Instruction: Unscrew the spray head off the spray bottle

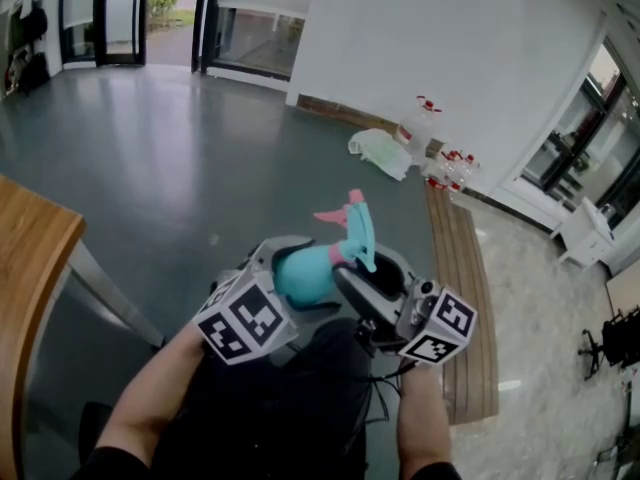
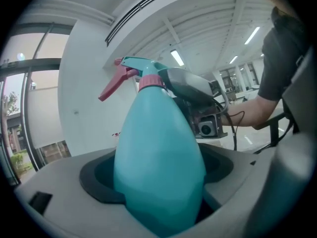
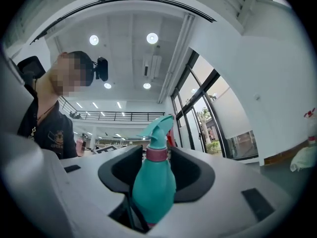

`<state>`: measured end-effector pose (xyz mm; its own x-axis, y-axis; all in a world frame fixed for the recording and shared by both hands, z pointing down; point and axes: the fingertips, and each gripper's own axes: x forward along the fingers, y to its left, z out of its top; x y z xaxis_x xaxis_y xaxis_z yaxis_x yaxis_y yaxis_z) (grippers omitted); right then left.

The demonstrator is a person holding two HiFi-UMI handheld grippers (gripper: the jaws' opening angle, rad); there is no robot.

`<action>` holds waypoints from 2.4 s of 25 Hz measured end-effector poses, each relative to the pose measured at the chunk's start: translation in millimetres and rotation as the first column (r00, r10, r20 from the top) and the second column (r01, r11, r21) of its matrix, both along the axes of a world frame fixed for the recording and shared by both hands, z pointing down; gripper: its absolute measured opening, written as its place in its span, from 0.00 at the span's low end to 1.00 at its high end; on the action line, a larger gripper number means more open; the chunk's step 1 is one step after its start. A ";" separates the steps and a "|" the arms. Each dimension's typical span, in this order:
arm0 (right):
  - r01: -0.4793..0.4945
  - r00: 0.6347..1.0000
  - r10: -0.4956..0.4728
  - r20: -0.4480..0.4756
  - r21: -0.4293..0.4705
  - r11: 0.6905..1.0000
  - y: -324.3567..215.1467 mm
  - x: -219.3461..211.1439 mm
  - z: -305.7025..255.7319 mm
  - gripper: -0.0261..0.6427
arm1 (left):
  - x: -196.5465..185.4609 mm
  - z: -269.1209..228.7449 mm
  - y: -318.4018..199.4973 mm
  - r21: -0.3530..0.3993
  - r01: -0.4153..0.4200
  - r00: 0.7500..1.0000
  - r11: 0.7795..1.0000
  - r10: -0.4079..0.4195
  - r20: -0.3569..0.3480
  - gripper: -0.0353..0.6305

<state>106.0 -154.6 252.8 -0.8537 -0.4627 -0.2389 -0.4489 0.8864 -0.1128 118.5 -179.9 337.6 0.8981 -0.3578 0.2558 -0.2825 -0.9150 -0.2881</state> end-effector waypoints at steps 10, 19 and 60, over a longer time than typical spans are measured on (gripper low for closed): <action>-0.250 0.960 0.272 0.067 -0.230 0.940 -27.0 8.9 2.3 0.31 | -14.6 3.7 -42.9 0.038 0.265 0.964 0.964 -0.265 0.012 0.71; -0.320 0.937 0.345 0.054 -0.264 0.910 -35.1 -2.4 2.8 0.25 | -17.3 9.3 -46.1 0.096 0.322 0.942 0.942 -0.328 0.065 0.71; -0.243 0.969 0.248 -0.008 -0.223 0.944 -31.5 -1.4 13.4 0.30 | -13.8 21.5 -40.8 -0.033 0.286 0.958 0.958 -0.286 0.022 0.71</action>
